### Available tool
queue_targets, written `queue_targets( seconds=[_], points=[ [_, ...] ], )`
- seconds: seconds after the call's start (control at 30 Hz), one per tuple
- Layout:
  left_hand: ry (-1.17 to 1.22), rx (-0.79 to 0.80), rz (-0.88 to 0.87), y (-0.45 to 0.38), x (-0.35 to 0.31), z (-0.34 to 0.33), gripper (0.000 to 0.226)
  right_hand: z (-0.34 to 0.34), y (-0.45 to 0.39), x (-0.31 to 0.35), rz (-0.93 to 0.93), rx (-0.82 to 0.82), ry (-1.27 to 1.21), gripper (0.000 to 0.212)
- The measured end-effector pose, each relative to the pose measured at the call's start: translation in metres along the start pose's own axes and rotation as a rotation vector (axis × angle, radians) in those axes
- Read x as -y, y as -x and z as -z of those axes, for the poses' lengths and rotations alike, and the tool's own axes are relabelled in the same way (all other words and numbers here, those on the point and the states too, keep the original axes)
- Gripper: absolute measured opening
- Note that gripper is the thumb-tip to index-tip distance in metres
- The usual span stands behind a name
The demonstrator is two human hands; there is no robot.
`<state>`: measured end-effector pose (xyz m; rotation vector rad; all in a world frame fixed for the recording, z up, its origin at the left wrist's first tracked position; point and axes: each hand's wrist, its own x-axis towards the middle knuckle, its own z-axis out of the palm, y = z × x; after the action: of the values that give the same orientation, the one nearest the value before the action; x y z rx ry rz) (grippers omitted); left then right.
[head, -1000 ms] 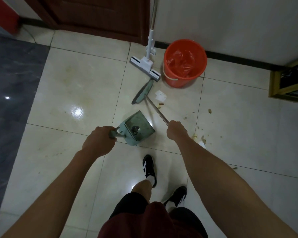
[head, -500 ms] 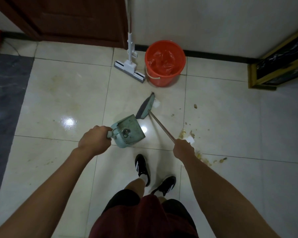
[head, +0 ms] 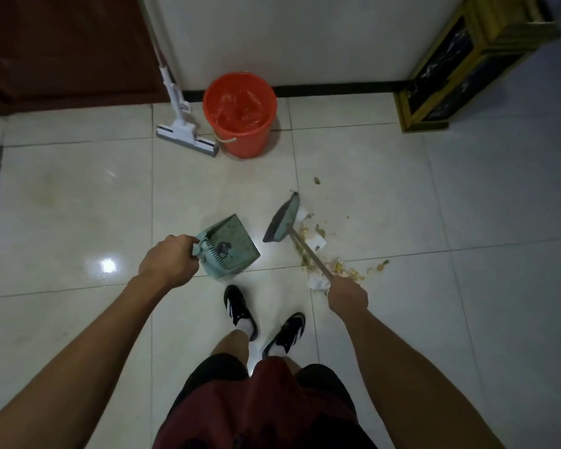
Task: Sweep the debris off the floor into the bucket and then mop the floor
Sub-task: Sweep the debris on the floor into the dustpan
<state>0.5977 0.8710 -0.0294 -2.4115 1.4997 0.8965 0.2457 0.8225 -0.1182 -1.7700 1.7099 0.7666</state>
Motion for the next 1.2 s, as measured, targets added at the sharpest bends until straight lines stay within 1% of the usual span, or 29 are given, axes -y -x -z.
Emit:
queue_targets(
  seconds=[0.07, 0.13, 0.23, 0.4, 0.47, 0.6, 0.73, 0.83, 0.93, 1.03, 1.2],
  points=[
    [-0.009, -0.007, -0.023, 0.002, -0.024, -0.004, 0.023, -0.003, 0.009, -0.024, -0.037, -0.012, -0.021, 0.033],
    [-0.011, -0.005, -0.049, 0.002, -0.046, -0.006, 0.019, -0.002, 0.018, -0.042, -0.082, -0.046, -0.036, 0.027],
    [-0.027, 0.005, -0.087, -0.001, -0.074, -0.007, 0.018, -0.003, 0.027, -0.061, -0.071, -0.091, -0.029, 0.021],
    [-0.036, 0.005, -0.115, -0.011, -0.098, -0.002, 0.018, 0.012, 0.021, -0.065, -0.097, -0.113, -0.091, 0.025],
    [-0.027, 0.006, -0.127, -0.018, -0.101, 0.004, 0.018, 0.022, 0.013, -0.056, -0.088, -0.130, -0.111, 0.028],
    [-0.010, 0.002, -0.142, -0.042, -0.102, 0.023, 0.017, 0.047, -0.012, -0.031, -0.081, -0.161, -0.138, 0.027],
    [0.032, -0.023, -0.135, -0.084, -0.092, 0.052, 0.019, 0.073, -0.047, 0.007, -0.054, -0.237, -0.160, 0.022],
    [0.069, -0.012, -0.136, -0.125, -0.079, 0.076, 0.019, 0.095, -0.082, 0.040, -0.059, -0.284, -0.186, 0.024],
    [0.057, 0.014, -0.158, -0.164, -0.067, 0.098, 0.016, 0.117, -0.120, 0.072, -0.044, -0.278, -0.230, 0.024],
    [0.010, 0.043, -0.178, -0.197, -0.060, 0.115, 0.014, 0.132, -0.148, 0.097, -0.082, -0.289, -0.245, 0.026],
    [-0.044, 0.082, -0.203, -0.234, -0.054, 0.131, 0.013, 0.131, -0.165, 0.120, -0.115, -0.253, -0.260, 0.025]
  ],
)
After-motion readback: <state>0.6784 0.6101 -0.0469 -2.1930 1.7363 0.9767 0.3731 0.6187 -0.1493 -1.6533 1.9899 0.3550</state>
